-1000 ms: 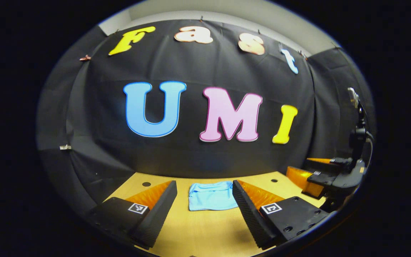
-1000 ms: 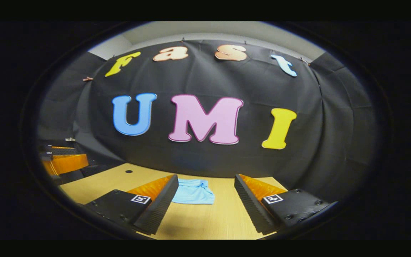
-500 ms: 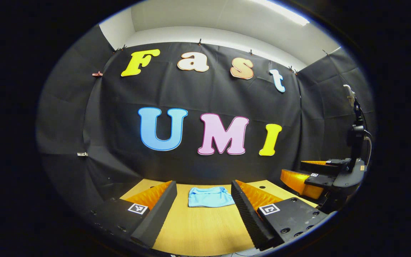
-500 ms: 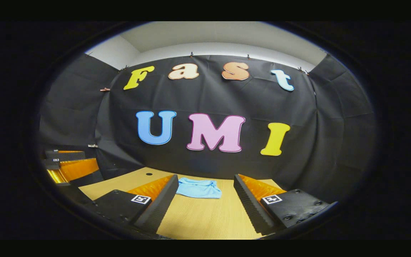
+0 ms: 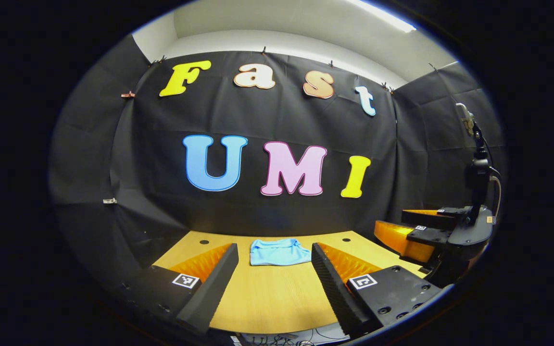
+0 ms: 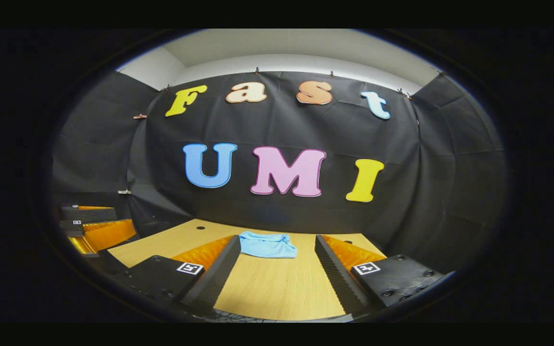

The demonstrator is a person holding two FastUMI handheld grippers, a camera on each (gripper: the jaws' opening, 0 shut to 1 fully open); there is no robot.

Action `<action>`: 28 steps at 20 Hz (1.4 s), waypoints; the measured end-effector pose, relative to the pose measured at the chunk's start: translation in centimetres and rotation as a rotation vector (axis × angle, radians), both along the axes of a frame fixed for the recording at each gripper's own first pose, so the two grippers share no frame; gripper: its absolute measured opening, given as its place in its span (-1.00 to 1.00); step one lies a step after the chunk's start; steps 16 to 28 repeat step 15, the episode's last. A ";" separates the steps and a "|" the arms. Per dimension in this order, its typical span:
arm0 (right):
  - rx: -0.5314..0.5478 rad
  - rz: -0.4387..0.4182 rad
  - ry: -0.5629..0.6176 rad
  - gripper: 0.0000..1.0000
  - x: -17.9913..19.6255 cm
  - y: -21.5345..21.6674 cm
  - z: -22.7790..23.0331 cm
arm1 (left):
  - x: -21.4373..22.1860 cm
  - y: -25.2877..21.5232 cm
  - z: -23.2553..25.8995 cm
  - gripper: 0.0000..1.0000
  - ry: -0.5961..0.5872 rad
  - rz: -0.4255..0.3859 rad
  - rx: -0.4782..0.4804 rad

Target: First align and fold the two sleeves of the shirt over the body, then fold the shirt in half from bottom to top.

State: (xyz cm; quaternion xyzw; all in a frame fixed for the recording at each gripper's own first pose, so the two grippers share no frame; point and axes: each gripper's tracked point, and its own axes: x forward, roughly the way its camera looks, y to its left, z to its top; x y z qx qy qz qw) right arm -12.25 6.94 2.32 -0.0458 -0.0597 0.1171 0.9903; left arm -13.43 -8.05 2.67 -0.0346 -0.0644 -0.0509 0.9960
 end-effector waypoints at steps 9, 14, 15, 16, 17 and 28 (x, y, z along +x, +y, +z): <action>0.012 -0.007 -0.005 0.93 1.1 0.5 0.5 | 0.9 1.9 0.7 0.95 -0.021 0.045 0.007; 0.008 -0.010 -0.002 0.93 1.4 0.3 0.4 | 1.5 2.6 0.3 0.94 -0.001 0.060 -0.021; 0.006 -0.013 -0.005 0.93 1.5 0.2 0.5 | 1.6 2.7 0.4 0.95 0.000 0.064 -0.020; 0.006 -0.013 -0.005 0.93 1.5 0.2 0.5 | 1.6 2.7 0.4 0.95 0.000 0.064 -0.020; 0.006 -0.013 -0.005 0.93 1.5 0.2 0.5 | 1.6 2.7 0.4 0.95 0.000 0.064 -0.020; 0.006 -0.013 -0.005 0.93 1.5 0.2 0.5 | 1.6 2.7 0.4 0.95 0.000 0.064 -0.020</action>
